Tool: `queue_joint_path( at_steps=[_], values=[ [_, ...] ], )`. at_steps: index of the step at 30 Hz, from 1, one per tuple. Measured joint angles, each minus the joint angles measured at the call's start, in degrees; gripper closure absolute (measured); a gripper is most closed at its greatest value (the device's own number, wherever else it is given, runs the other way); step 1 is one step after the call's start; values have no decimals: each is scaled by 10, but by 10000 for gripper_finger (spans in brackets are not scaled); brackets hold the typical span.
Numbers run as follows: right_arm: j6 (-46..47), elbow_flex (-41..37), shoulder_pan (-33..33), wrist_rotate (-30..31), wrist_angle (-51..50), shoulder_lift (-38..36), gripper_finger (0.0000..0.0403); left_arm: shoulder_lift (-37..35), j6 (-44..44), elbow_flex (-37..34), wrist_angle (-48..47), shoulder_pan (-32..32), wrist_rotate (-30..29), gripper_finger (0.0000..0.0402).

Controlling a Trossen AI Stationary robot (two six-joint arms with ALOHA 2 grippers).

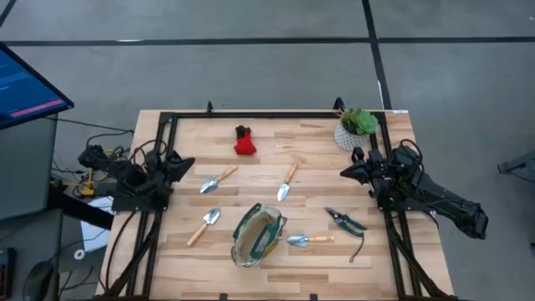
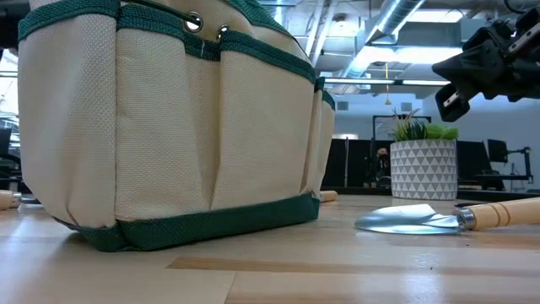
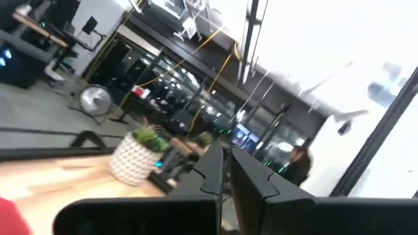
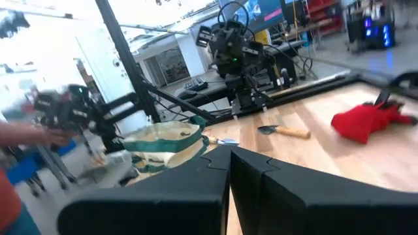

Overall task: Pick & Place Garden tools in Gardening bag
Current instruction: Put the red gloves into the gardening bag

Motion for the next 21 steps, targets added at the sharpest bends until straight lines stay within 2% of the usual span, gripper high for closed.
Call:
queue_joint_path(
  at_steps=[9,13,21],
  values=[
    [105,0,0,0,8,0,403,34,-103,0,78,0,35,389],
    [145,0,0,0,9,0,403,95,-116,16,129,0,54,358],
    [161,0,0,8,11,0,403,253,-107,122,143,0,84,277]
  ],
)
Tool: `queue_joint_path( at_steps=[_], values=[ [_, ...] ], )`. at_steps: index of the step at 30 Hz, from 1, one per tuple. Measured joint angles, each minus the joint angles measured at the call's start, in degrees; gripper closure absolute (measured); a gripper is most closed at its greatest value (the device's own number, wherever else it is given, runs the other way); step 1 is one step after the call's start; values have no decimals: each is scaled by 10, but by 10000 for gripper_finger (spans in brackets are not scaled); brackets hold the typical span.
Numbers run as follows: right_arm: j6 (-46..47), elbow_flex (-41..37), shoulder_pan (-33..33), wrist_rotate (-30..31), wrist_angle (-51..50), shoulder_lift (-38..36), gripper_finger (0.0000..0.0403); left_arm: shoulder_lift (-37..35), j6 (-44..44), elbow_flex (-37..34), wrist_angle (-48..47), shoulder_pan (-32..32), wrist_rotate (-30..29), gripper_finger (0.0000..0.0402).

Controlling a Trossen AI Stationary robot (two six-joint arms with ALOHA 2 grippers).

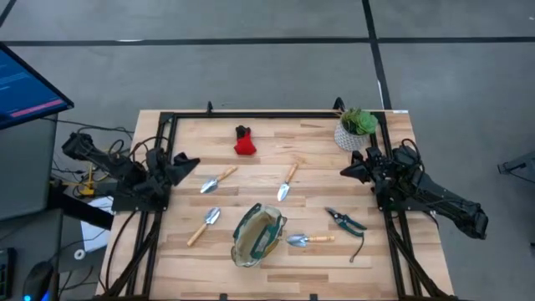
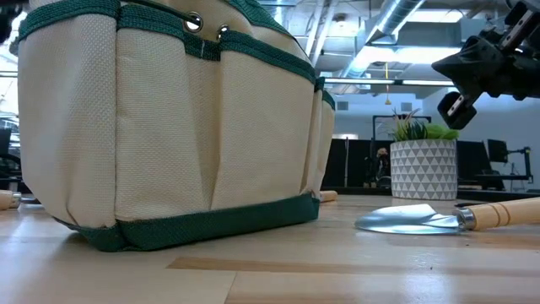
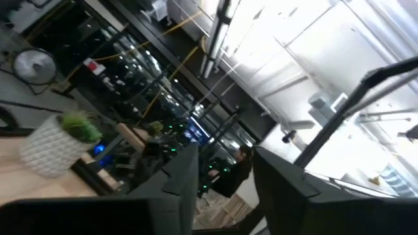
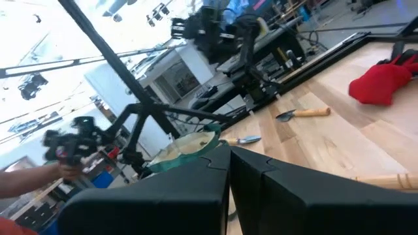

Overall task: Pick & Place Garden tools in Gardening bag
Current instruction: Put the red gloves into the gardening bag

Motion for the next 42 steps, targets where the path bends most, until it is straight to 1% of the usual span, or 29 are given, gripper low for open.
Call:
queue_joint_path(
  at_steps=[3,7,9,12,15,18,20,22,24,26,28,31,34,37,42],
  values=[
    [17,0,0,7,0,0,403,52,7,58,-1,0,5,243],
    [37,0,0,7,0,0,403,129,85,151,-5,0,5,201],
    [37,0,0,7,0,0,403,165,122,198,-12,0,-7,185],
    [47,0,0,7,-1,0,403,211,153,264,-60,0,-57,172],
    [50,0,0,7,0,0,403,246,155,322,-143,0,-137,169],
    [50,0,0,7,0,0,403,275,155,366,-185,10,-217,170],
    [50,0,0,7,-1,0,403,288,155,386,-191,23,-244,171],
    [50,0,0,7,0,0,403,297,156,401,-198,43,-244,171],
    [50,0,0,7,0,0,403,307,146,413,-215,65,-228,171],
    [50,0,0,7,0,0,403,317,123,422,-234,90,-189,171],
    [50,0,0,7,0,0,403,326,85,433,-259,123,-125,171],
    [50,0,0,7,0,0,403,347,23,453,-305,179,-12,171],
    [50,0,0,7,-1,0,403,379,-15,483,-366,233,69,171],
    [62,0,0,7,0,0,403,413,-46,518,-444,283,122,171],
    [90,0,0,7,-1,0,403,461,-85,565,-543,346,184,172]
  ],
)
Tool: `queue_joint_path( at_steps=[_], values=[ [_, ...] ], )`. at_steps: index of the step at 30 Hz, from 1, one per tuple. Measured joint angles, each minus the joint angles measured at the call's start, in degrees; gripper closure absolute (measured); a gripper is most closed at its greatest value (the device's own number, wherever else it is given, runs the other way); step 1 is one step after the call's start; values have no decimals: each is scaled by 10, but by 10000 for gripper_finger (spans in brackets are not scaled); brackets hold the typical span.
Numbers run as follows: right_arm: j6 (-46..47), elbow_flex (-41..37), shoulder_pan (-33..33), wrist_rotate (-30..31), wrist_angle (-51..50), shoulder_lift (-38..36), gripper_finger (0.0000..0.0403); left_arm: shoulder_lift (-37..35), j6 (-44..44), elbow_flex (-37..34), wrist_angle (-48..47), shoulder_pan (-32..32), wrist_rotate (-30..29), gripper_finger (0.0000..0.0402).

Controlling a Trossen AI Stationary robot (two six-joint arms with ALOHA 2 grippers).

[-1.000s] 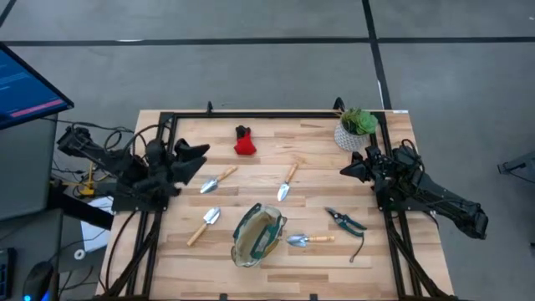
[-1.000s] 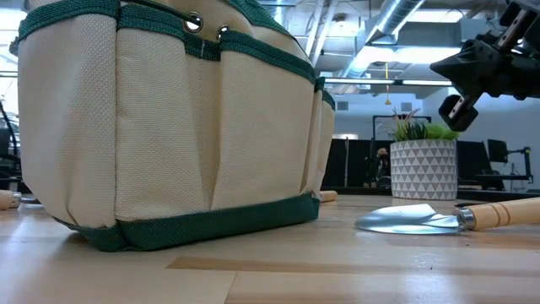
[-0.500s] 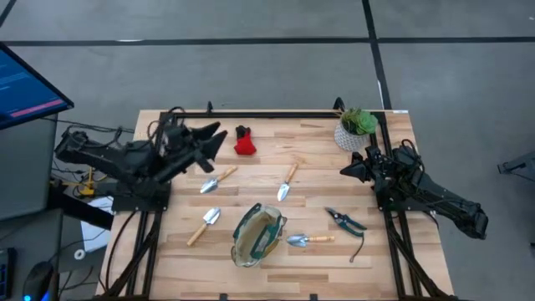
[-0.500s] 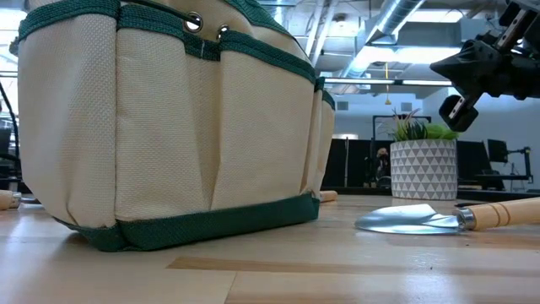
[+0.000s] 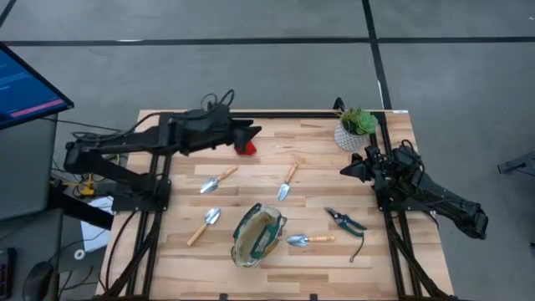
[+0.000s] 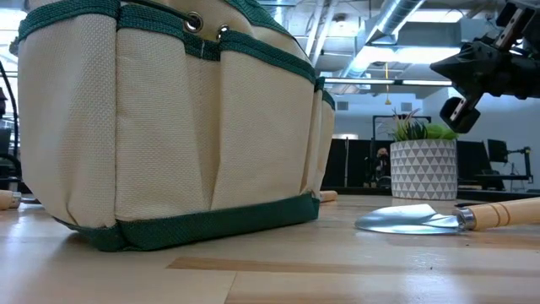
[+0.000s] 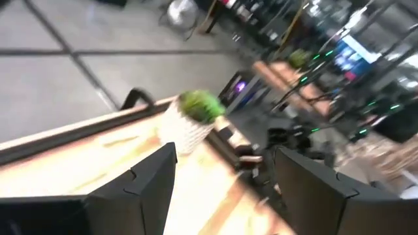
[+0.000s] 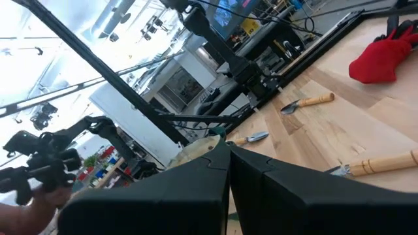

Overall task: Pick & Place Garden tools in Gardening bag
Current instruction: Put the red gloves into the gardening bag

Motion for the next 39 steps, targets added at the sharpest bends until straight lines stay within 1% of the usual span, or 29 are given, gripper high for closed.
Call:
queue_joint_path(
  at_steps=[8,18,30,35,39],
  values=[
    [0,0,0,0,0,0,403,48,-1,4,-83,55,11,172],
    [0,0,0,0,0,0,403,127,-18,4,-97,101,51,172],
    [0,0,0,0,0,0,403,203,-31,4,-118,137,50,172],
    [0,0,0,0,-1,0,403,218,-32,4,-179,151,45,172],
    [0,0,0,0,-1,0,403,231,-32,4,-205,159,44,172]
  ],
)
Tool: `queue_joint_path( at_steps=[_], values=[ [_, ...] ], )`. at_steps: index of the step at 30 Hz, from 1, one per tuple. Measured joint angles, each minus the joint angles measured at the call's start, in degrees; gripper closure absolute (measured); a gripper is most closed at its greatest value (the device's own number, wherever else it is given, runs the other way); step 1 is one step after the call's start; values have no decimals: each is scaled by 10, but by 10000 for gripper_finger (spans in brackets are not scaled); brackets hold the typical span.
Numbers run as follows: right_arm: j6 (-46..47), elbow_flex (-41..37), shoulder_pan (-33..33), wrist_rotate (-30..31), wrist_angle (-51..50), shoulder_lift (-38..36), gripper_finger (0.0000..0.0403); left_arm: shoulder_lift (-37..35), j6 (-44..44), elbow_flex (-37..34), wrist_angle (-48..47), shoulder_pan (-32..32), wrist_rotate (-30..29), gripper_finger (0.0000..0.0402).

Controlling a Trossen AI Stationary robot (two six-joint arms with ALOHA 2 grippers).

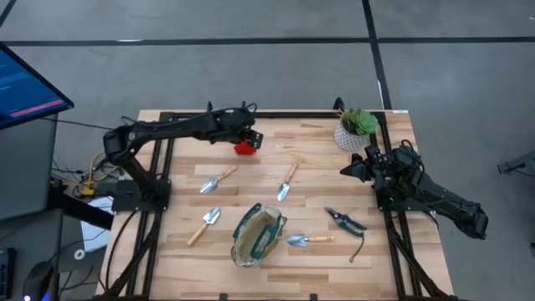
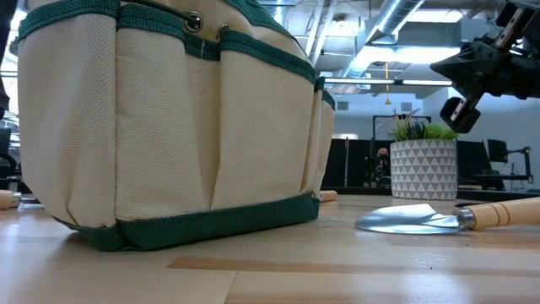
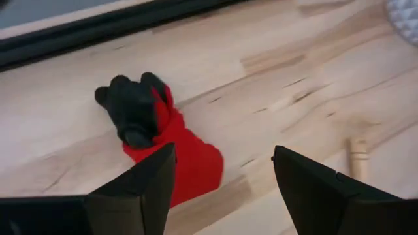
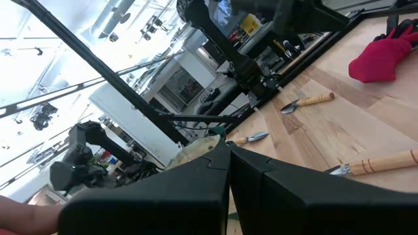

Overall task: Pick & Place Garden tools in Gardening bag
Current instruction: Put the red gloves into the gardening bag

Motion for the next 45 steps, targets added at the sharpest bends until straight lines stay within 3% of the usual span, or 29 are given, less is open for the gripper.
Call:
queue_joint_path(
  at_steps=[12,20,28,45],
  values=[
    [0,0,0,0,1,0,403,44,3,0,0,18,14,144],
    [0,0,0,0,1,0,403,-3,36,0,24,21,15,139],
    [0,0,0,0,1,0,403,-51,49,0,35,29,-29,145],
    [0,0,0,0,1,0,403,-19,41,0,-40,45,-23,59]
  ],
)
